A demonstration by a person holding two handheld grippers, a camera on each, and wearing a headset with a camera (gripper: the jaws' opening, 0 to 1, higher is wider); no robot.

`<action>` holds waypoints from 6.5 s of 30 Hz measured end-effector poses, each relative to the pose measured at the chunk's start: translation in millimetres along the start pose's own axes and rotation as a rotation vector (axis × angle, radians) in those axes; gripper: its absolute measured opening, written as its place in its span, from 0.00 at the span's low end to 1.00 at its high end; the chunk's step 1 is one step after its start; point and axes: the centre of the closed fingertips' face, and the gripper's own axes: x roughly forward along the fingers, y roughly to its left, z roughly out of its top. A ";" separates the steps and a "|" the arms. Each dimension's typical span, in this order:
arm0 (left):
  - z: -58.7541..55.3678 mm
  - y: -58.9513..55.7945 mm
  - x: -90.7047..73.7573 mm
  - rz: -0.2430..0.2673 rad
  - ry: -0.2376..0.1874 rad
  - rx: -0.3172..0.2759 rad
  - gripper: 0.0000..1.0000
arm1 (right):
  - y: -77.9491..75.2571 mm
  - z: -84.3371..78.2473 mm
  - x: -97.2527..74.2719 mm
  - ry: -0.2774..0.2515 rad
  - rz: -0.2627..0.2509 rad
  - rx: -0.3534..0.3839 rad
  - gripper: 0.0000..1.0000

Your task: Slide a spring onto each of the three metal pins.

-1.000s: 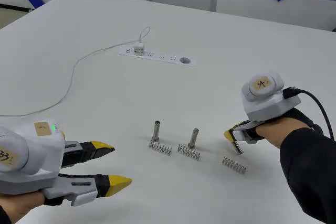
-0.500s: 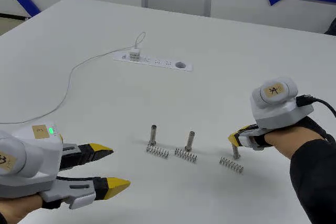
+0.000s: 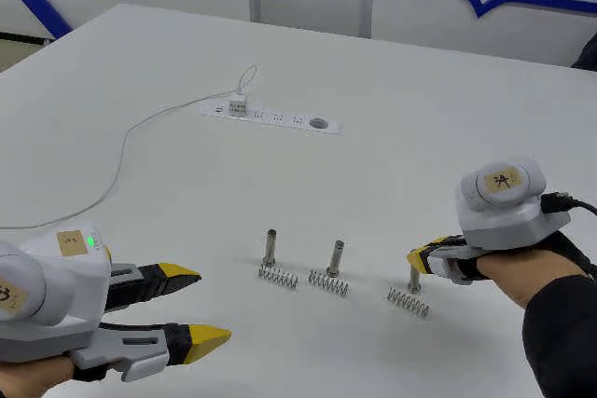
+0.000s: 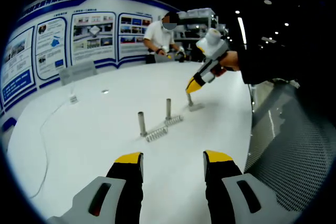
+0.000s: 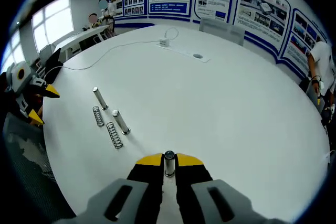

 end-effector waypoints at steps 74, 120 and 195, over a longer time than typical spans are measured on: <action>4.9 -4.8 3.0 -0.021 -0.001 0.018 0.47 | 15.1 -42.5 -13.0 0.047 0.101 -0.144 0.17; 2.9 -19.9 11.8 -0.088 0.027 0.054 0.42 | 40.4 -68.4 -3.9 0.265 0.245 -0.381 0.11; 15.3 -74.9 70.8 -0.337 0.095 0.315 0.11 | 182.2 4.3 -58.3 0.139 0.531 -0.773 0.11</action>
